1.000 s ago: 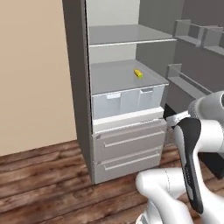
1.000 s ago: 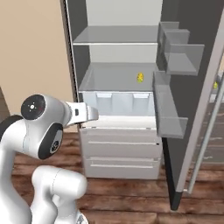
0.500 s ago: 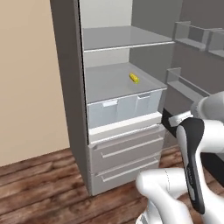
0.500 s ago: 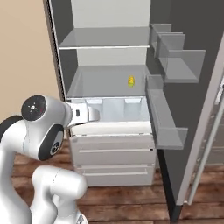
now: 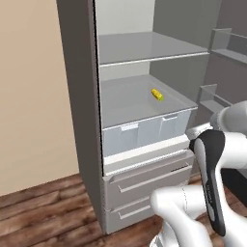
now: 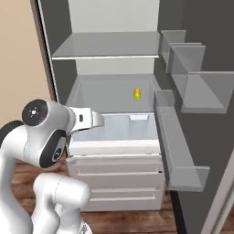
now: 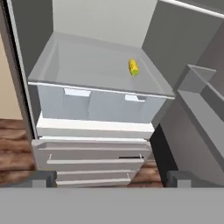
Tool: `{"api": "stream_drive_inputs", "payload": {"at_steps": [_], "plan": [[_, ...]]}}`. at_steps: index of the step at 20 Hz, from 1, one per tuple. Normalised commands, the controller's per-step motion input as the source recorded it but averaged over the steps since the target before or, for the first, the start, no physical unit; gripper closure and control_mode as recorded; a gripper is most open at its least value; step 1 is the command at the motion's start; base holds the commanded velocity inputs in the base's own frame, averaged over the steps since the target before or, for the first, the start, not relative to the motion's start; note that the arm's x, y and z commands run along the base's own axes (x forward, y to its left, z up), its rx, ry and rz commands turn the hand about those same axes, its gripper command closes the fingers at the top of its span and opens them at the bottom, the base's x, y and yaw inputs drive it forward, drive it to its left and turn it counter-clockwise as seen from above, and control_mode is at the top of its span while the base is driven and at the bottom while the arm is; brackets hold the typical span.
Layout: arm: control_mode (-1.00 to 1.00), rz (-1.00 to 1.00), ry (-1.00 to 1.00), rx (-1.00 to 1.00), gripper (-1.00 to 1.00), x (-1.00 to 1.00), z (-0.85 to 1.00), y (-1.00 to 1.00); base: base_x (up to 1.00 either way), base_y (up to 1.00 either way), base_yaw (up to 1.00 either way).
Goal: Place one corn and one chicken drumstick in each tupperware on the nearby counter, to pack two identical lunches.
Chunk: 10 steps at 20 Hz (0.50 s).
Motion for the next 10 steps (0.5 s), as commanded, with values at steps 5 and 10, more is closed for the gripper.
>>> {"api": "stream_drive_inputs", "payload": {"at_steps": [5, 10], "plan": [[1.00, 0.00, 0.00, 0.00, -1.00, 0.00, 0.00, 0.00, 0.64, -0.25, 0.00], [1.00, 0.00, 0.00, 0.00, -1.00, 0.00, 0.00, 0.00, 0.56, -0.12, 0.00]]}}
